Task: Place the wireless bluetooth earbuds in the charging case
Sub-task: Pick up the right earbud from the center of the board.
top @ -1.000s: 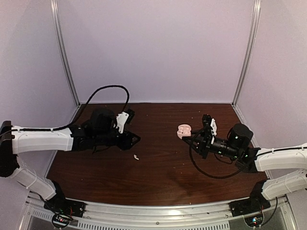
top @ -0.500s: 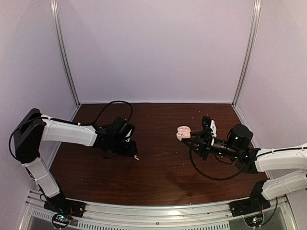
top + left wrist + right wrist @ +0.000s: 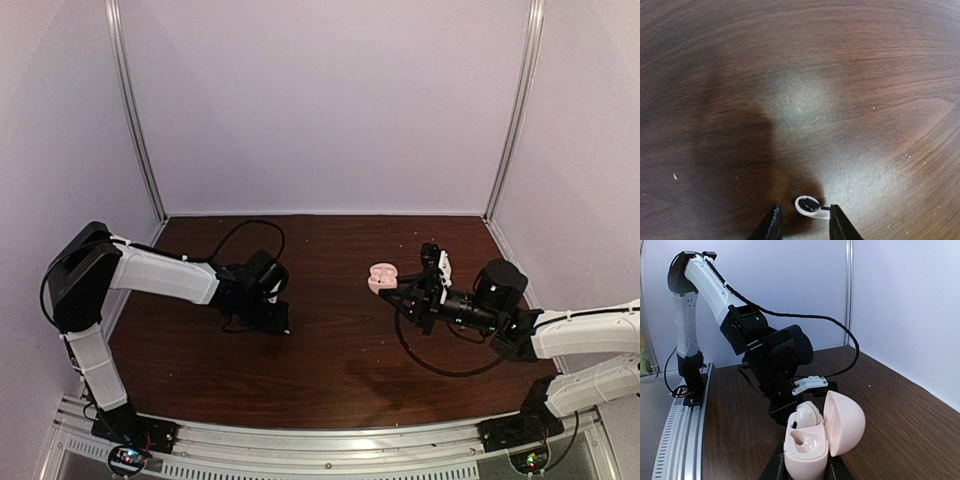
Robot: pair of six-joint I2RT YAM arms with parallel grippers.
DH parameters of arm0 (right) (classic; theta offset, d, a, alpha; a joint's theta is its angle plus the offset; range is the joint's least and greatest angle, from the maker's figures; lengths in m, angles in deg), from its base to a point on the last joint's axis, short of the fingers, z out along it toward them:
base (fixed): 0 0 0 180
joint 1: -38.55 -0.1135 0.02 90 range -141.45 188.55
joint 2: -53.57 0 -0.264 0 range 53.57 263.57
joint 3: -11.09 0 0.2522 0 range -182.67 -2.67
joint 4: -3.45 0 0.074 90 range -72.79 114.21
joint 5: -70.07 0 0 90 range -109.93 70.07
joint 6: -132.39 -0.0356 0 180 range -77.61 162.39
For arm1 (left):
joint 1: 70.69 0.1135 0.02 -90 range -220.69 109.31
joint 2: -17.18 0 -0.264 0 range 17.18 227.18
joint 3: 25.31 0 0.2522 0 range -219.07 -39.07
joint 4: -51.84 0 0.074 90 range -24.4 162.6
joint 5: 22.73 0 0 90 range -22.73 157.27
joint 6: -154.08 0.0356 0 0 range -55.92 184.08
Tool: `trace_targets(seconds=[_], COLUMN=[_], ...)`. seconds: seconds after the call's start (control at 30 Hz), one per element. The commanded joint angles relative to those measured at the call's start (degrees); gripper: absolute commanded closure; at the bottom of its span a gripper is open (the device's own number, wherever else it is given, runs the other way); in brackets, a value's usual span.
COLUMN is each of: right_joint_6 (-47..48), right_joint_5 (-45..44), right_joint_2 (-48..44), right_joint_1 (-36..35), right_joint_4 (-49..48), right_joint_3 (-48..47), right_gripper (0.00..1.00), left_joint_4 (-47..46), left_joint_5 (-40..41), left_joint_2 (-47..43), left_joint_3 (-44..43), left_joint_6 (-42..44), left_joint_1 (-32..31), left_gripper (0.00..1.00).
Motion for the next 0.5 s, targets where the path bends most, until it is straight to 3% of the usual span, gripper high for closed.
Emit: trace_targets(seconds=[0.0,0.47], right_joint_6=[0.3,0.2], right_joint_5=[0.0,-0.4], right_joint_2=[-0.9,-0.9], right_joint_1=[0.2,0.2], right_joint_4=[-1.4,-1.3], right_joint_3=[0.6,0.5], right_gripper=[1.00,1.00], left_joint_4=[0.2,2.5], left_joint_5=[-1.1,-0.4], left_joint_2=[1.9,6.2], left_joint_3=[-2.0,-5.7], left_joint_6=[1.6,7.4], left_joint_1=[0.3,-1.5], left_gripper=[0.67,0.82])
